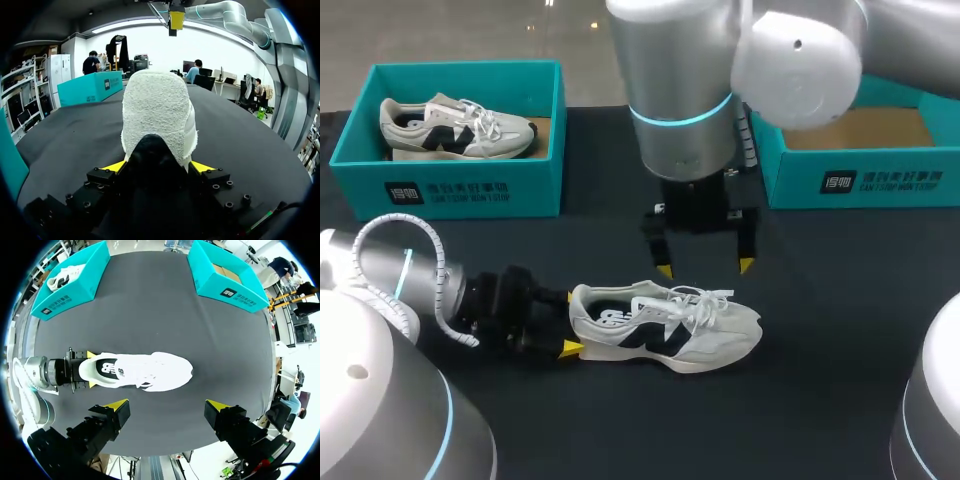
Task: Take the shoe out of the shoebox, open the shoe tongue, remove and reinsert the insole, then place the shoe into the shoebox
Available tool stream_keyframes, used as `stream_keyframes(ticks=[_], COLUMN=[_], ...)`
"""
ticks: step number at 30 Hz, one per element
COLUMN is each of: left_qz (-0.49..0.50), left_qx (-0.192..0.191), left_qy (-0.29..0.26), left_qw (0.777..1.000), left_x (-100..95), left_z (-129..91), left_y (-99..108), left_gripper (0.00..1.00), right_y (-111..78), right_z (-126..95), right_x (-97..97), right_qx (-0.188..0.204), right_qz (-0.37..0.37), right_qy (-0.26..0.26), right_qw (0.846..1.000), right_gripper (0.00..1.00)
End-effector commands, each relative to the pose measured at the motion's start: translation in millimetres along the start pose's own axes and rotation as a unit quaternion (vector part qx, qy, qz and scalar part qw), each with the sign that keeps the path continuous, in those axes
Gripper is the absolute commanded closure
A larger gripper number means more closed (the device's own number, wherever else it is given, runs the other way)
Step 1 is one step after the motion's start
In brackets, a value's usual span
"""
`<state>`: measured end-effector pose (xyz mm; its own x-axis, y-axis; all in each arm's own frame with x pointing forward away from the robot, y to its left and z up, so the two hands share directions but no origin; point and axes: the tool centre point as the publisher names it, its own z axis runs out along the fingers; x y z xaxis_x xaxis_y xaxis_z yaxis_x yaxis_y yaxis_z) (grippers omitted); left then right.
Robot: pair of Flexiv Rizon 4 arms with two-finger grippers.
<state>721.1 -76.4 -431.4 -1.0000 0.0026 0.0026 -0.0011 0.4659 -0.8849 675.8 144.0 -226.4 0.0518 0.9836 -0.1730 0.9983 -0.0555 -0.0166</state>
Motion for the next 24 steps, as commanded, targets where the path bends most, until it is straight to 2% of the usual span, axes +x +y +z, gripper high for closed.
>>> stream_keyframes(ticks=[1,6,13,20,24], left_qz=[0.0,0.0,0.0,0.0,0.0], left_qx=[-0.001,-0.001,-0.001,-0.001,-0.001], left_qy=[0.0,0.0,0.0,0.0,0.0], left_qw=[1.0,1.0,1.0,1.0,1.0], left_x=[0.0,0.0,0.0,0.0,0.0], left_z=[3.6,3.6,3.6,3.6,3.6], left_y=[4.4,4.4,4.4,4.4,4.4], left_gripper=[1.0,1.0,1.0,1.0,1.0], right_y=[1.1,1.1,1.6,1.8,2.5], right_z=[-1.0,-1.0,14.0,34.9,40.2], right_x=[5.7,5.7,45.6,72.9,84.3], right_qx=[0.002,0.002,-0.021,-0.036,-0.033], right_qz=[0.0,0.0,-0.058,-0.069,-0.053], right_qy=[-0.022,-0.022,-0.049,-0.047,-0.072], right_qw=[1.0,1.0,0.997,0.996,0.995], right_gripper=[0.0,0.0,0.0,0.0,0.0])
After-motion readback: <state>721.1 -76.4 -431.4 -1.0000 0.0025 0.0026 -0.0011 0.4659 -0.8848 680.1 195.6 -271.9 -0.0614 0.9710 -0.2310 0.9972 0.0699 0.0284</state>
